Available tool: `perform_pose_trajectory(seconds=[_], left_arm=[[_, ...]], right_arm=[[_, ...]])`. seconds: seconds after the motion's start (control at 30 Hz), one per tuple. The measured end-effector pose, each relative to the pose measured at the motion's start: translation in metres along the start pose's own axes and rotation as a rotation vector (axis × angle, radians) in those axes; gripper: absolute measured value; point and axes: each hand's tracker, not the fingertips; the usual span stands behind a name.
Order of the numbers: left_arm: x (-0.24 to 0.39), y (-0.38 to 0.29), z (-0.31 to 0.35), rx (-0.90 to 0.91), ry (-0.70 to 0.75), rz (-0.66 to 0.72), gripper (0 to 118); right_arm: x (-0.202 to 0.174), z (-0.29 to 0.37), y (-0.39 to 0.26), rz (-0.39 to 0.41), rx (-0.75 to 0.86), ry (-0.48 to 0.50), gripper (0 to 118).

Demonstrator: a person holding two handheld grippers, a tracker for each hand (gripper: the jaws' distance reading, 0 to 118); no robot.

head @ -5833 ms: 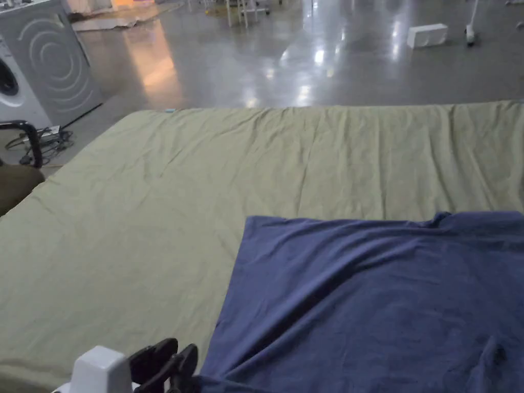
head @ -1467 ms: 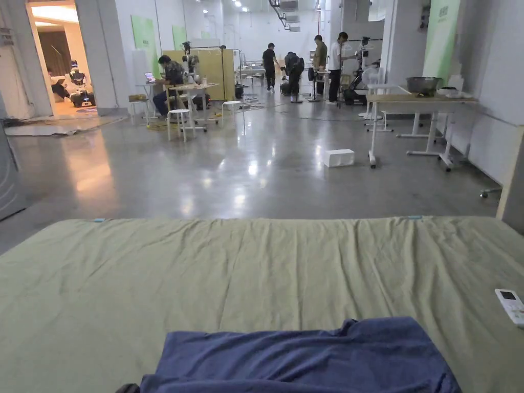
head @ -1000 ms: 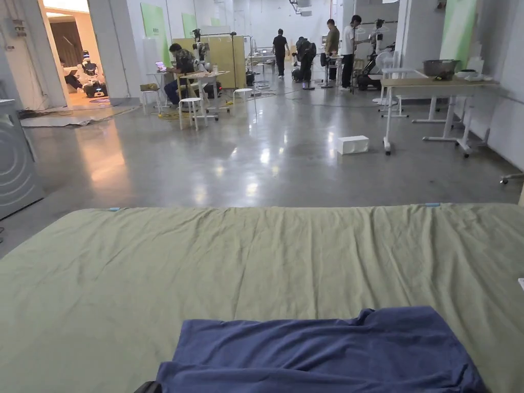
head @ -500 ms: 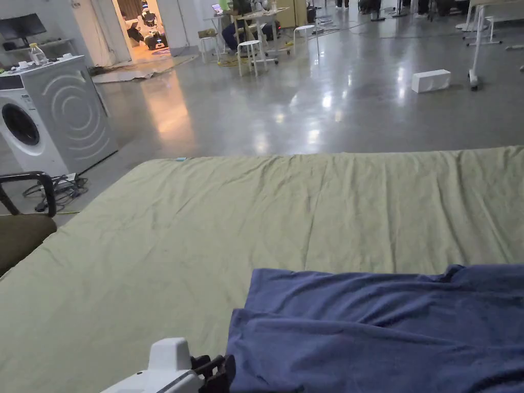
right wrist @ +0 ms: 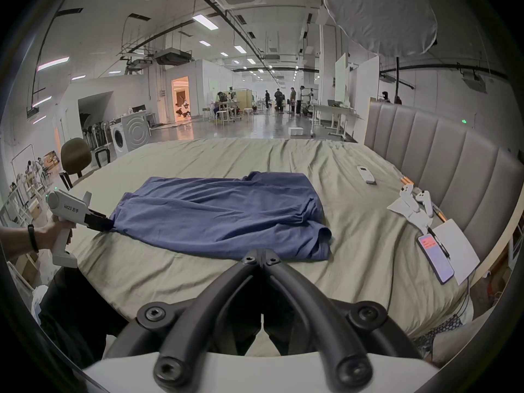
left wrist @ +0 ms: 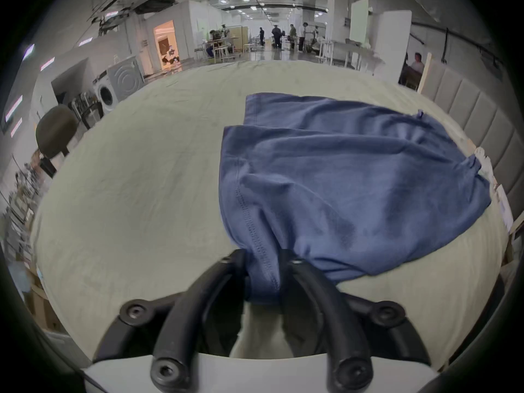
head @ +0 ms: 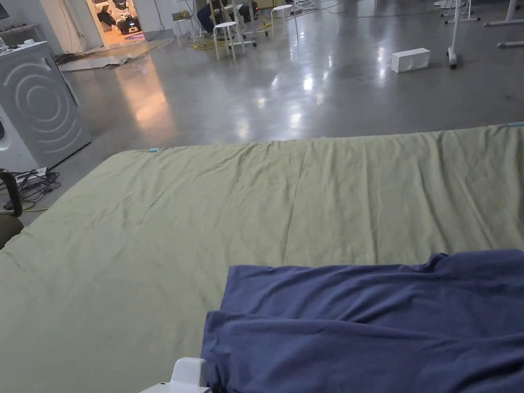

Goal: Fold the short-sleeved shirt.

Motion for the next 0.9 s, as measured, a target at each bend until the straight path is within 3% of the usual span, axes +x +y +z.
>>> perform_pose_trajectory(seconds=[0.07,0.23,0.33,0.37,0.4,0.5,0.57,0.67,0.73,0.8,0.87,0.9], left_arm=[[0.008,0.004,-0.003,-0.027,-0.012,-0.037,13],[0.019,0.009,-0.005,-0.052,0.017,-0.120,12],[0.004,0.015,-0.012,-0.074,-0.001,-0.088,12],[0.000,0.017,-0.014,-0.089,-0.013,-0.066,12],[-0.003,0.020,-0.017,-0.105,-0.023,-0.055,12],[-0.006,0.024,-0.019,-0.123,-0.034,-0.053,12],[0.001,0.024,-0.011,-0.125,-0.037,-0.059,12],[-0.001,0.023,-0.009,-0.125,-0.045,-0.035,12],[-0.004,0.024,-0.009,-0.130,-0.052,-0.014,12],[-0.006,0.023,-0.011,-0.127,-0.060,-0.007,12],[-0.011,0.020,-0.008,-0.108,-0.077,0.004,12],[-0.016,0.017,-0.004,-0.049,-0.096,-0.011,10]], right_arm=[[0.005,-0.002,-0.003,-0.013,-0.006,-0.001,0],[0.032,-0.025,0.000,-0.105,-0.072,-0.088,4],[0.066,-0.070,0.002,-0.237,-0.167,-0.080,77],[0.075,-0.088,0.005,-0.288,-0.199,-0.060,93],[0.082,-0.105,0.005,-0.314,-0.205,-0.028,95],[0.095,-0.154,0.002,-0.327,-0.225,-0.021,94],[0.096,-0.182,0.002,-0.267,-0.251,-0.108,93],[0.096,-0.225,-0.011,-0.176,-0.351,-0.159,88],[0.094,-0.231,-0.021,-0.212,-0.379,-0.107,65],[0.086,-0.220,-0.026,-0.159,-0.293,-0.148,51],[0.081,-0.211,-0.022,-0.156,-0.308,-0.142,17],[0.078,-0.205,-0.016,-0.176,-0.312,-0.073,10]])
